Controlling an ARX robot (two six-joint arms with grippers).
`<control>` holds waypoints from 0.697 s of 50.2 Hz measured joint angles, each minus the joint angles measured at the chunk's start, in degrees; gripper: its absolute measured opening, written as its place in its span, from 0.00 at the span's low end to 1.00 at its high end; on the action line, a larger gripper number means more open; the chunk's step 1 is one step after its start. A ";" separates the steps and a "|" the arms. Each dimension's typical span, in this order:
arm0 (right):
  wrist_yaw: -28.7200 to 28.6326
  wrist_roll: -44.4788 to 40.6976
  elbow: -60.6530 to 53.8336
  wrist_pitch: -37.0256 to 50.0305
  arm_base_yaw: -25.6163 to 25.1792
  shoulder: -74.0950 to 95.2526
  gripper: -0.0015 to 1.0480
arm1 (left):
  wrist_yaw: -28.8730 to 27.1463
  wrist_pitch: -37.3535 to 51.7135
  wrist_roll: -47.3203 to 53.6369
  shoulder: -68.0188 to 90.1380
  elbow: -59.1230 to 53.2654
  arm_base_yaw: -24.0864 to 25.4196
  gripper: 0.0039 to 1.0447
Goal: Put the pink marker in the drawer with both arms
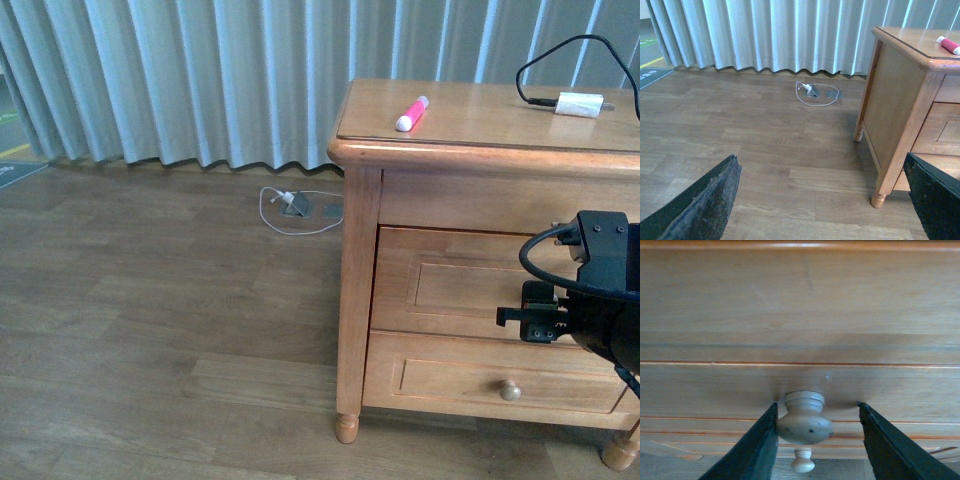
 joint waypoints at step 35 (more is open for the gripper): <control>-8.35 2.19 -22.49 10.08 -3.08 -9.90 0.22 | 0.00 0.00 -0.02 0.00 0.00 0.00 0.95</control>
